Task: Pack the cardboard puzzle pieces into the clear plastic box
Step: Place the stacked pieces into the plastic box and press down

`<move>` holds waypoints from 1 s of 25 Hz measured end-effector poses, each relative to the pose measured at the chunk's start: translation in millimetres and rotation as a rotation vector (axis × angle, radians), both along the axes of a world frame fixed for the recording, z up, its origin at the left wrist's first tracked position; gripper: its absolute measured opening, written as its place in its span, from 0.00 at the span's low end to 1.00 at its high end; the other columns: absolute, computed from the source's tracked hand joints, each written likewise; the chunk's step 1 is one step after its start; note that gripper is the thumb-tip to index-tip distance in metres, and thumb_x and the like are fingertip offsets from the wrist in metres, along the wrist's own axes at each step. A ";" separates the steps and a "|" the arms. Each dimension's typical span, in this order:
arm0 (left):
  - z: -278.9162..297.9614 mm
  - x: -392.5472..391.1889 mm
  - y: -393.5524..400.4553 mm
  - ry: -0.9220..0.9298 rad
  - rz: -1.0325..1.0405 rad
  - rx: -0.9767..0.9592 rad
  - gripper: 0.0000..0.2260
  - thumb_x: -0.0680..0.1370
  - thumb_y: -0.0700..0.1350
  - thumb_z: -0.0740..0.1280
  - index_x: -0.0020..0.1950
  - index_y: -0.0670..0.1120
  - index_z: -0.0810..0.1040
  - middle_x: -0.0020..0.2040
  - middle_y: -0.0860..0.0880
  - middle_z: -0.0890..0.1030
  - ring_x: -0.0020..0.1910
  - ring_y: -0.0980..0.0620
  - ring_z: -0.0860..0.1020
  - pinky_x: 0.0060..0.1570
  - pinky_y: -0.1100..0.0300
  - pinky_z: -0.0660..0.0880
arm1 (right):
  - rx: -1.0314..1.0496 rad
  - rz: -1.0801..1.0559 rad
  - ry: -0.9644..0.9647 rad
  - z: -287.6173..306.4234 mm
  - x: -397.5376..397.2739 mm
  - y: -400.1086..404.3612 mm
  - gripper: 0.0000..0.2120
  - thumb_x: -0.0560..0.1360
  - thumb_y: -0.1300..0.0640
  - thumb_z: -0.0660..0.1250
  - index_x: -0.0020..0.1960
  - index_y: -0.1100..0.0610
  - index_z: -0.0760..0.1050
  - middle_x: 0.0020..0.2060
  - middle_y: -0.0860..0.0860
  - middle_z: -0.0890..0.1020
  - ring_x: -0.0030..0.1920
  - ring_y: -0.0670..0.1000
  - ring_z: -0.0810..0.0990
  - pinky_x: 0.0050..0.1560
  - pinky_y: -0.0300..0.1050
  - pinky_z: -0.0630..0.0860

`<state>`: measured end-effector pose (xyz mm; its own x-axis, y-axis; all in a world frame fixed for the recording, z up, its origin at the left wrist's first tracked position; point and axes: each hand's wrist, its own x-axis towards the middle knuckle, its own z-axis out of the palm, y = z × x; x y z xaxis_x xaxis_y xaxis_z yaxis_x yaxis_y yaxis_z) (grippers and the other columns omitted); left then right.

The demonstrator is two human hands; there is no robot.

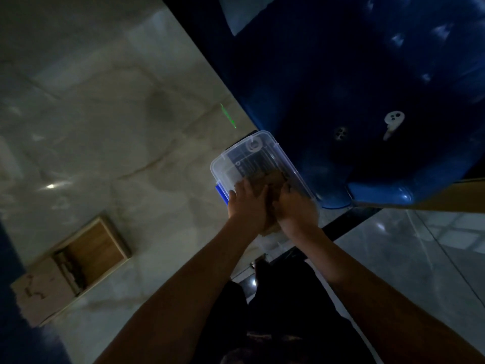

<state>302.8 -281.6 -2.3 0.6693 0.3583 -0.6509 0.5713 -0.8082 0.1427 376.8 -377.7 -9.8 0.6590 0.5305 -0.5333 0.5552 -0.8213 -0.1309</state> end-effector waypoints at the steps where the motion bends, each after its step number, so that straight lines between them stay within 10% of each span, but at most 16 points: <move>1: -3.2 -1.5 -0.3 -0.020 -0.006 0.005 0.29 0.77 0.54 0.65 0.76 0.55 0.60 0.76 0.34 0.57 0.73 0.33 0.59 0.71 0.38 0.62 | 0.011 0.039 0.010 1.3 -0.1 -3.7 0.31 0.79 0.47 0.61 0.76 0.60 0.59 0.69 0.59 0.74 0.63 0.59 0.78 0.55 0.53 0.78; 7: -13.4 12.4 15.3 -0.213 0.215 -0.068 0.26 0.77 0.46 0.66 0.73 0.46 0.62 0.72 0.35 0.65 0.67 0.35 0.70 0.63 0.39 0.72 | -0.004 0.266 0.001 7.0 -9.4 -26.1 0.46 0.70 0.42 0.73 0.77 0.56 0.54 0.77 0.60 0.60 0.74 0.60 0.65 0.66 0.59 0.73; 25: -30.7 18.1 15.1 -0.245 0.235 0.013 0.16 0.76 0.45 0.68 0.63 0.47 0.73 0.67 0.41 0.70 0.62 0.41 0.73 0.52 0.42 0.77 | 0.077 0.438 0.000 -6.2 -3.9 -46.0 0.30 0.78 0.40 0.53 0.66 0.60 0.77 0.71 0.59 0.74 0.69 0.58 0.72 0.62 0.57 0.72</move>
